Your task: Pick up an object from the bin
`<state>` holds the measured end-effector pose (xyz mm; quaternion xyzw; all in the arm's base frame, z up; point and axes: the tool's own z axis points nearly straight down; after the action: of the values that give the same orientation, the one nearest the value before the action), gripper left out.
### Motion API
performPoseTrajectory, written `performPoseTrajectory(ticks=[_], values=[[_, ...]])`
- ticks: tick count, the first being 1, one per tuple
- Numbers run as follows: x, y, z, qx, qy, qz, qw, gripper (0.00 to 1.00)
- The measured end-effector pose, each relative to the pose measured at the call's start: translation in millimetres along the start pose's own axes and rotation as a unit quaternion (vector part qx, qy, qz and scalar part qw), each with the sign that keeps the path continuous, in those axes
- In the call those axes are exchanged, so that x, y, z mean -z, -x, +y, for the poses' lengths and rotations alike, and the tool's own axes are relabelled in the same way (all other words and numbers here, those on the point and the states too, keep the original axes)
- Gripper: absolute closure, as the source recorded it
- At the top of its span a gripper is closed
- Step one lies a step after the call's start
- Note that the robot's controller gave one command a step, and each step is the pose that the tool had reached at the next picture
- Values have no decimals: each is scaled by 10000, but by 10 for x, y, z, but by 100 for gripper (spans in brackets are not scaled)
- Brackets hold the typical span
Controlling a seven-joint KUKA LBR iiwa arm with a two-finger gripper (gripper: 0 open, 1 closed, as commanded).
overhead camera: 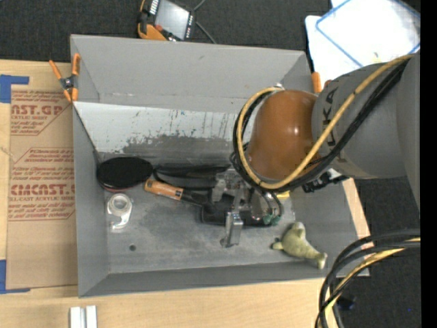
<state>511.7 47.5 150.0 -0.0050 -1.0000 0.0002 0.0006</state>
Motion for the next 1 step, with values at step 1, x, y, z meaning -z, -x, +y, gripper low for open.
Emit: performPoseTrajectory(ticks=[1], values=[[-37, -13, -19, -55, 16, -26, 10000, 0]])
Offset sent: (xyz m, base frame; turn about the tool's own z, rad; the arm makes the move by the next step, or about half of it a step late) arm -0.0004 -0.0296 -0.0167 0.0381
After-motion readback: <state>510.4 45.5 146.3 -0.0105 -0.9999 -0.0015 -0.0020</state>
